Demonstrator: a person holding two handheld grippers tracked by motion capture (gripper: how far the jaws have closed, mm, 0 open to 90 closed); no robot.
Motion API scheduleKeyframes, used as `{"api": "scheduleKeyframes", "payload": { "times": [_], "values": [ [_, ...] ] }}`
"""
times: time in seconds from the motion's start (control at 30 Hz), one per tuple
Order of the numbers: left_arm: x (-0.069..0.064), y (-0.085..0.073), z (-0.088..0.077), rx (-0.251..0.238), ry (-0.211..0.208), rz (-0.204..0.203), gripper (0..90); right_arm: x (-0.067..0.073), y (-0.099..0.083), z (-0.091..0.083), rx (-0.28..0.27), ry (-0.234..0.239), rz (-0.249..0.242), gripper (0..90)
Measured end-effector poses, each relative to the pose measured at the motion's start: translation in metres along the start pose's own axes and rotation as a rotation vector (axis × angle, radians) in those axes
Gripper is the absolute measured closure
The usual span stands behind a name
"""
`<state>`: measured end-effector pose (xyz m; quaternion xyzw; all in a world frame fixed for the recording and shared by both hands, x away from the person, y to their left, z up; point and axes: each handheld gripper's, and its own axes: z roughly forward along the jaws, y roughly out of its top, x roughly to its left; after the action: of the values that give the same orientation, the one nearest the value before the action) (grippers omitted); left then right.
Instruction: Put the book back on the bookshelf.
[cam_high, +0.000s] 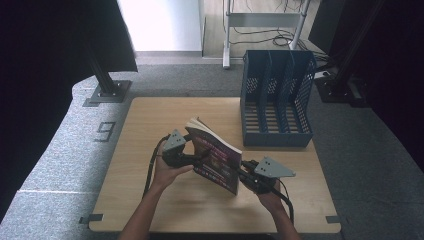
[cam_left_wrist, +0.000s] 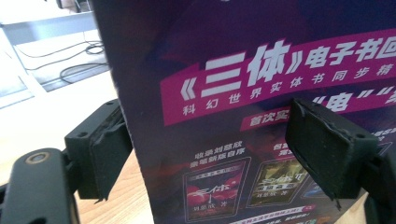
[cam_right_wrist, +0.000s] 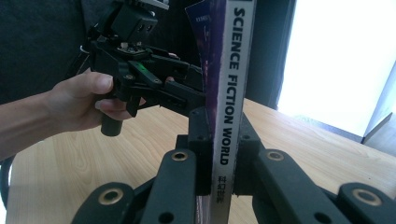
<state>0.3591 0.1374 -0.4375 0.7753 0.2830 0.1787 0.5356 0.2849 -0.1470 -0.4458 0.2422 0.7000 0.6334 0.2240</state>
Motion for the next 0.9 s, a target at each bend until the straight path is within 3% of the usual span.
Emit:
{"api": "scheduleKeyframes", "payload": {
  "times": [0.23,0.5,0.9],
  "values": [
    [-0.002,0.001,-0.003,-0.011,-0.007,0.001,18.8,0.000,0.001,0.000,0.007,0.013,-0.009,76.1],
    [-0.003,0.000,-0.006,-0.017,-0.011,0.001,20.2,0.005,0.008,0.013,0.043,-0.025,-0.042,74.2],
    [-0.004,0.000,-0.009,-0.016,-0.008,0.000,20.8,0.003,0.010,0.032,0.078,-0.039,-0.004,75.2]
  ]
}}
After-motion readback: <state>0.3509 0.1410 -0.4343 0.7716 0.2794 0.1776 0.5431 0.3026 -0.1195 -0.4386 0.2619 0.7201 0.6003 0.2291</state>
